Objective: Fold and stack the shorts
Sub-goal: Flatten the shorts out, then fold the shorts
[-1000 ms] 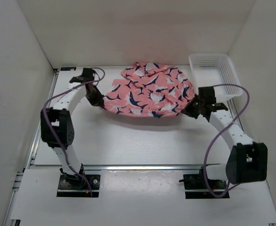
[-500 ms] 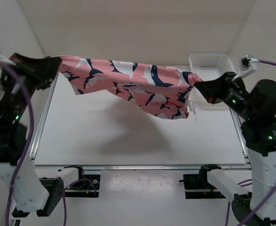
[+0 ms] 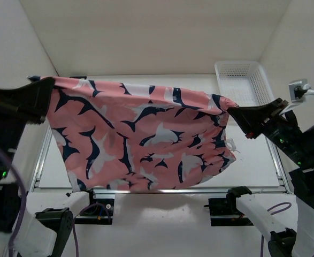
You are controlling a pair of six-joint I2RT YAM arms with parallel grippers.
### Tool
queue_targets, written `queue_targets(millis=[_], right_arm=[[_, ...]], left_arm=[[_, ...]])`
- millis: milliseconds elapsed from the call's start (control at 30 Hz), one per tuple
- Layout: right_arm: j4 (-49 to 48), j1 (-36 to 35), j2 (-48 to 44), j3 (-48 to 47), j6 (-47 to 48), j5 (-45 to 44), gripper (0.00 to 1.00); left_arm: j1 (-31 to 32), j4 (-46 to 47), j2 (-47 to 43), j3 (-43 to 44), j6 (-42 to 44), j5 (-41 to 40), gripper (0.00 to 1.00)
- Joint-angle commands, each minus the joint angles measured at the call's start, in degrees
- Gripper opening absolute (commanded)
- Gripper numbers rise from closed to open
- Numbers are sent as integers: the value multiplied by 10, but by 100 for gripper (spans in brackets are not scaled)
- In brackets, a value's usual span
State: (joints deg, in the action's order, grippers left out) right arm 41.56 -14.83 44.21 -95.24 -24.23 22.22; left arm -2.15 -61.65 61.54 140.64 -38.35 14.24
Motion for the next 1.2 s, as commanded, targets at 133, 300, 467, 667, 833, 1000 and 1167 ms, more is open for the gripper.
queue_targets(millis=[133,300,467,667,833,1000,1167], right_arm=[[-65,0,72,181,-2,-166,0],[-154,5,229,242,4,-215,0],[-191,19,410,192,11,-238,0],[-142,19,555,101,2,-193,0],[-107,24,568,72,-4,-156,0],[-79,24,539,96,-23,-150,0],[-60,36,488,171,-36,-159,0]], left_arm=[[-6,61,160,-124,31,-22,10],[-6,74,314,-143,64,-40,10],[-6,81,454,-100,70,-41,10],[0,65,547,-34,75,-40,10],[0,59,491,-85,80,-46,10],[22,34,368,-227,72,-40,10],[81,59,208,-441,30,-22,10]])
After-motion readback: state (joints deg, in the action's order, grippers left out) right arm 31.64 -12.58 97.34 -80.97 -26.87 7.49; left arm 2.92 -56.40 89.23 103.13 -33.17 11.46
